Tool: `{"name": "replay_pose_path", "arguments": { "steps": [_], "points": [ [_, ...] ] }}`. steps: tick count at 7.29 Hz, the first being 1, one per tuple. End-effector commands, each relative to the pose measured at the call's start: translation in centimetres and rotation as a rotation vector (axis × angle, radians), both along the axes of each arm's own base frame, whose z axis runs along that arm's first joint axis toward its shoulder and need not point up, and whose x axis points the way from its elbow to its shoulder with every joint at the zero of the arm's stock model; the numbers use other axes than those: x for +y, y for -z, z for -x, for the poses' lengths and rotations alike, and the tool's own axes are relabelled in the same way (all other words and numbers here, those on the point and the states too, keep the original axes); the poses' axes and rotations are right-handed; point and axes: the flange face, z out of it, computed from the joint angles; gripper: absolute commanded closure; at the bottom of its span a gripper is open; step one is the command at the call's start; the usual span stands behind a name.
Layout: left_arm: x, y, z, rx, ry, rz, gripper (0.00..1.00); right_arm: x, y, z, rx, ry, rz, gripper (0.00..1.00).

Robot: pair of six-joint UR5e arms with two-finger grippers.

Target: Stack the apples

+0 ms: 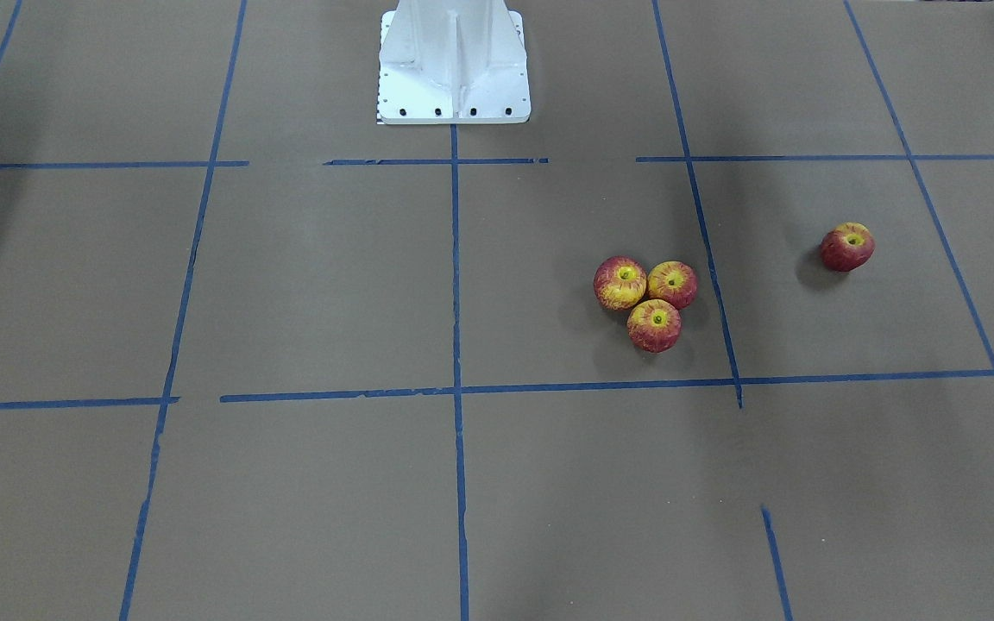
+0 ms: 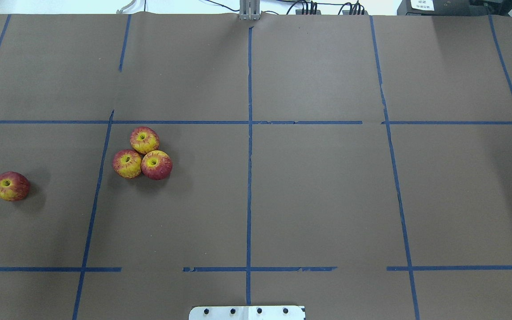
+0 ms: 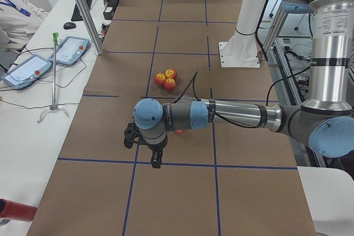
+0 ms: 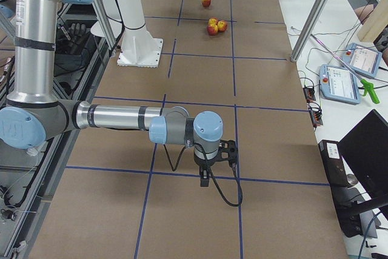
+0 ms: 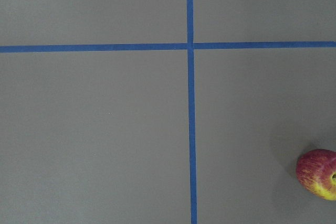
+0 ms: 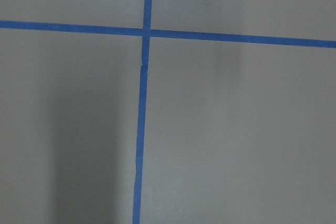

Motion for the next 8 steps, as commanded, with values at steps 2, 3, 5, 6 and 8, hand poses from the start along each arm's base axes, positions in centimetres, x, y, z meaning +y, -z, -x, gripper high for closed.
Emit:
{"name": "replay_pose_path", "arguments": {
  "steps": [2,3,5,6,8],
  "points": [
    [-0.1,2.1,-0.1,-0.004,-0.001,-0.031,0.00,0.0,0.0,0.0,0.000,0.000,0.000,0.00],
    [0.0,1.0,-0.2,0.013,0.005,-0.005,0.00,0.0,0.0,0.0,0.000,0.000,0.000,0.00],
    [-0.3,-0.9,-1.3,0.014,-0.024,-0.013,0.00,0.0,0.0,0.0,0.000,0.000,0.000,0.00],
    [-1.4,1.0,-6.7,0.052,-0.091,-0.048,0.00,0.0,0.0,0.0,0.000,0.000,0.000,0.00],
    [-2.2,4.2,-15.7,0.070,-0.169,-0.031,0.00,0.0,0.0,0.0,0.000,0.000,0.000,0.00]
  ]
}}
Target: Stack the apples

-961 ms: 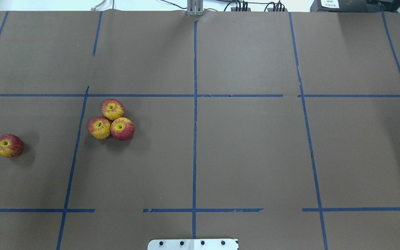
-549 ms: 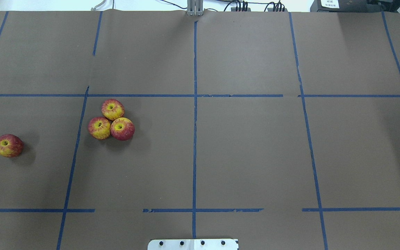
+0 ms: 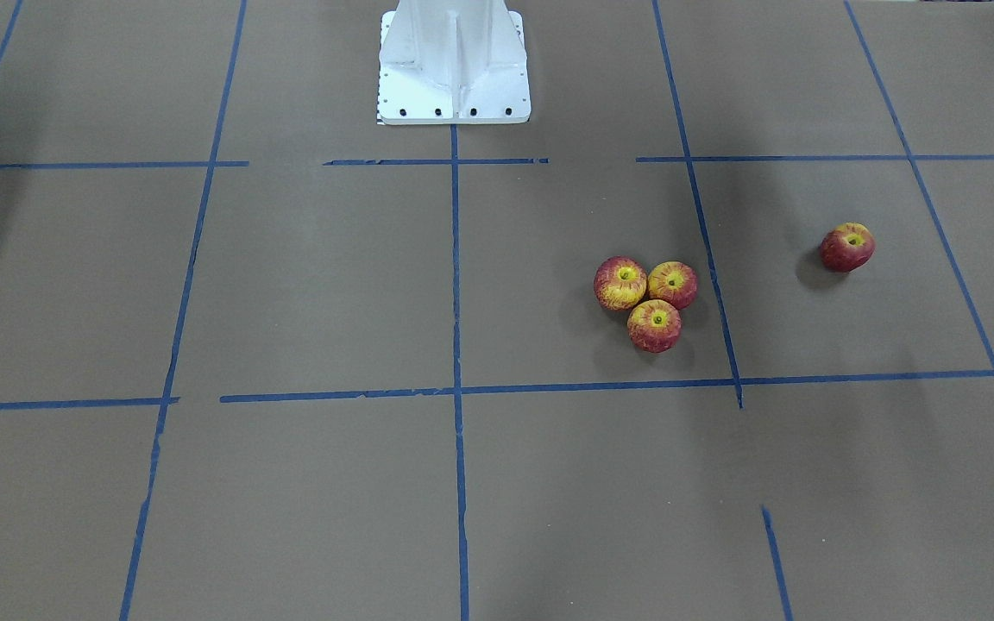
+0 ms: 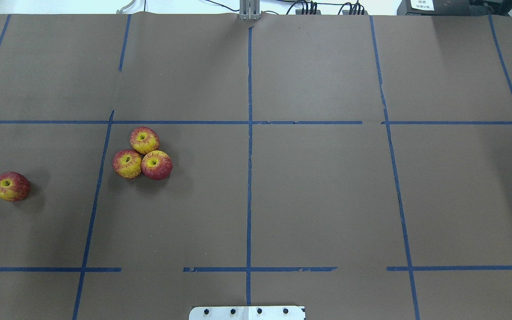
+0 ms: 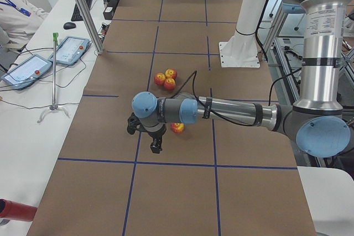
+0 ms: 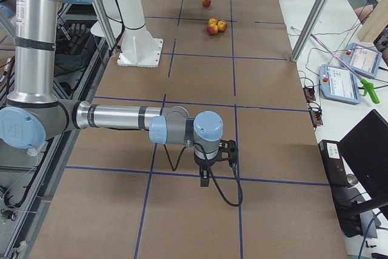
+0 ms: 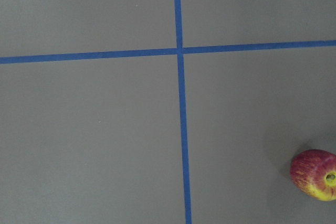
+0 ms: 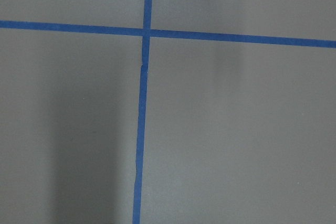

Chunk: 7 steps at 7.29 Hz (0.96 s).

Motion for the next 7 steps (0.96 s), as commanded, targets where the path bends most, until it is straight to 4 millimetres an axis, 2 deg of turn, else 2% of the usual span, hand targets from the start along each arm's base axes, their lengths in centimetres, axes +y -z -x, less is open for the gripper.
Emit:
{"name": "replay_pose_path", "arguments": {
  "steps": [1,2,3,4,6,7],
  "points": [
    [0.0,4.9,-6.0,0.029,-0.006,-0.042,0.00,0.0,0.0,0.0,0.000,0.000,0.000,0.00],
    [0.6,6.7,-9.0,0.004,0.025,-0.004,0.00,0.0,0.0,0.0,0.000,0.000,0.000,0.00],
    [1.4,7.4,-13.4,-0.092,0.066,0.011,0.00,0.0,0.0,0.0,0.000,0.000,0.000,0.00],
    [2.1,7.4,-15.1,-0.089,0.097,0.018,0.04,0.0,0.0,0.0,0.000,0.000,0.000,0.00],
    [4.5,4.3,-13.6,-0.059,0.108,-0.041,0.05,0.0,0.0,0.0,0.000,0.000,0.000,0.00],
    [4.7,3.1,-13.7,-0.062,0.165,-0.067,0.00,0.0,0.0,0.0,0.000,0.000,0.000,0.00]
  ]
}}
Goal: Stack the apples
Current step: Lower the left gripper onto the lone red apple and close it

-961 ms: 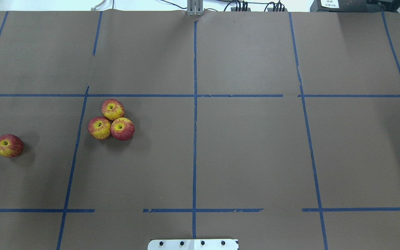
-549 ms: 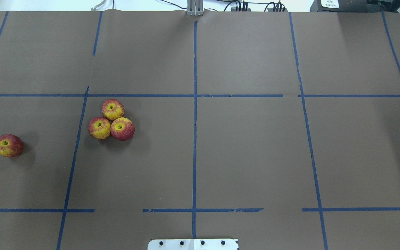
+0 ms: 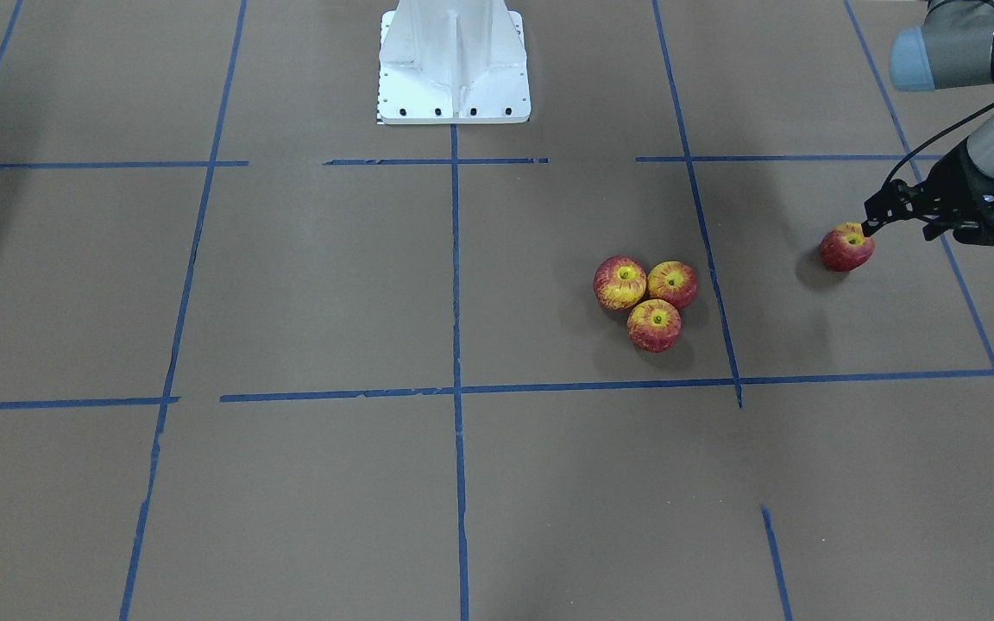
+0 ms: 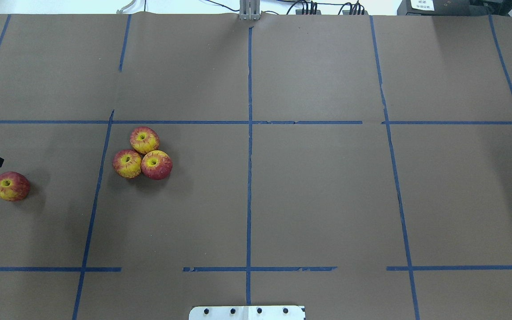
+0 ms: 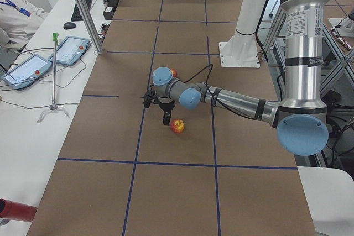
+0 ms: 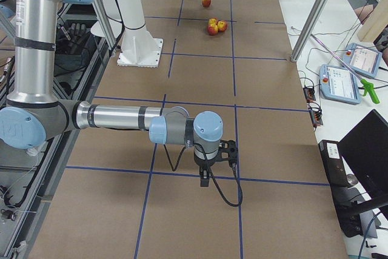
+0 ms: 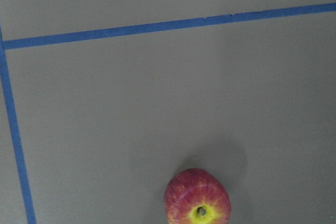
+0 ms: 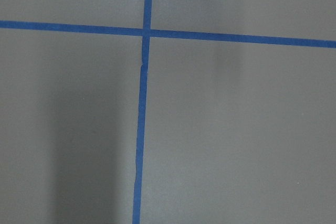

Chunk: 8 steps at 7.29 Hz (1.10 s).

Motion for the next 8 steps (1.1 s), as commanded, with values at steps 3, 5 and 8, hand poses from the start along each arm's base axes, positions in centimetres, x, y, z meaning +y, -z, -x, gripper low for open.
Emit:
{"name": "replay_pose_path", "arguments": {
  "steps": [3,5,8],
  "points": [
    [2.0,-2.5,-3.7,-0.023,0.033,-0.003,0.00,0.0,0.0,0.0,0.000,0.000,0.000,0.00],
    [3.2,-2.8,-6.4,-0.033,0.020,0.046,0.00,0.0,0.0,0.0,0.000,0.000,0.000,0.00],
    [3.5,-4.9,-7.5,-0.059,-0.003,0.074,0.00,0.0,0.0,0.0,0.000,0.000,0.000,0.00]
  ]
}}
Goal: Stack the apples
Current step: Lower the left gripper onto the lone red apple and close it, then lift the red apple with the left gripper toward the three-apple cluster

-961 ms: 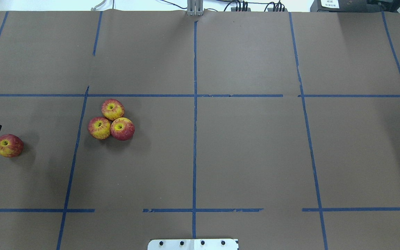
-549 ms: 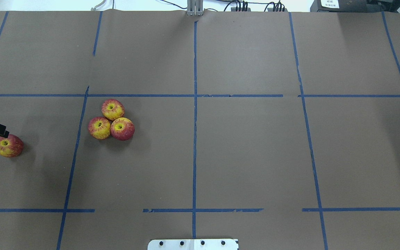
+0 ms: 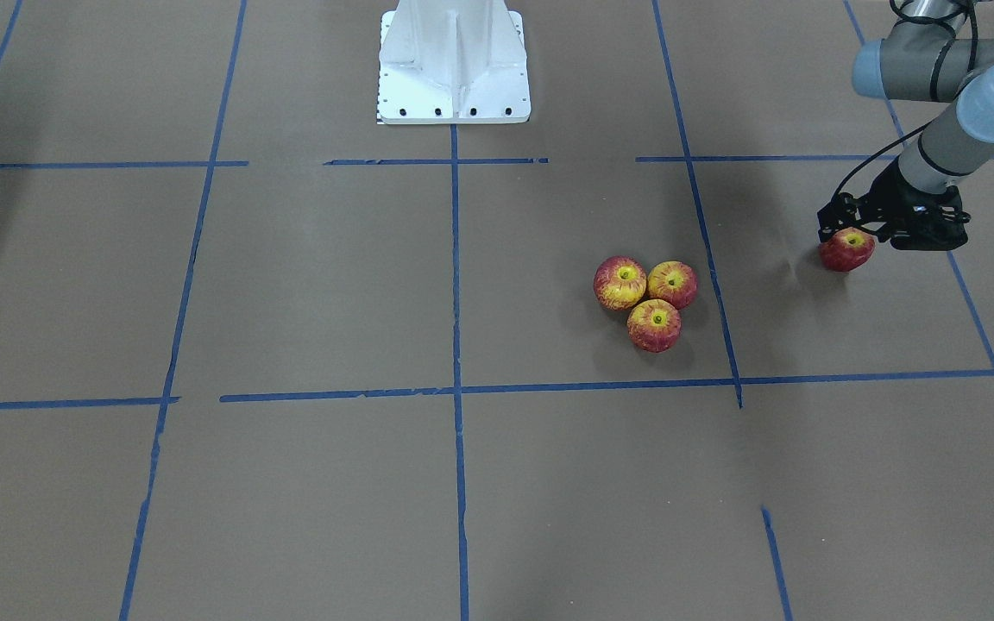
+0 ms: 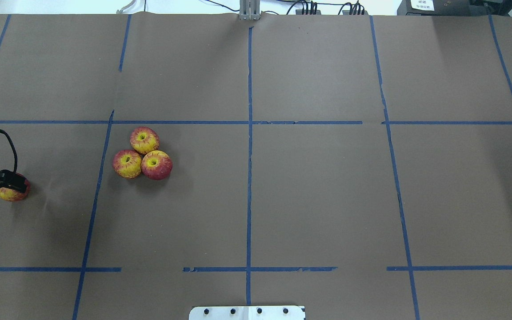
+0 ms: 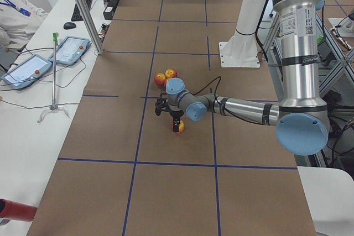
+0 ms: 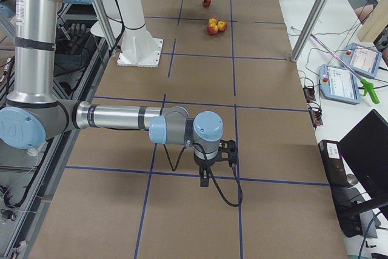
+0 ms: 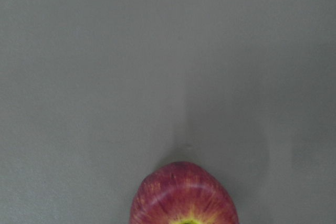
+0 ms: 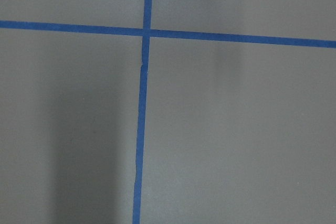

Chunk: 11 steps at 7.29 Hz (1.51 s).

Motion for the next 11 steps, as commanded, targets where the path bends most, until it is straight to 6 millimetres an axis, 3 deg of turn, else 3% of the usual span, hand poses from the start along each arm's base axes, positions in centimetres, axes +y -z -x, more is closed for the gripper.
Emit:
{"name": "replay_pose_path", "arguments": {
  "steps": [1,4,5,7,8,9,11],
  "points": [
    [-0.6,-1.0,-0.9,-0.011,-0.007,0.012,0.00,0.0,0.0,0.0,0.000,0.000,0.000,0.00],
    [-0.9,-0.7,-1.9,-0.007,-0.024,0.004,0.01,0.0,0.0,0.0,0.000,0.000,0.000,0.00],
    [-0.8,-0.7,-2.4,-0.007,-0.033,0.004,0.12,0.0,0.0,0.0,0.000,0.000,0.000,0.00],
    [-1.1,0.6,-2.9,0.008,-0.040,-0.018,0.96,0.0,0.0,0.0,0.000,0.000,0.000,0.00],
    [-1.4,2.1,-3.1,0.010,-0.033,-0.013,1.00,0.0,0.0,0.0,0.000,0.000,0.000,0.00],
    [-2.4,7.2,-4.0,0.022,-0.033,-0.019,1.00,0.0,0.0,0.0,0.000,0.000,0.000,0.00],
    [-7.0,17.8,-7.9,0.034,-0.033,-0.019,1.00,0.0,0.0,0.0,0.000,0.000,0.000,0.00]
  ]
}}
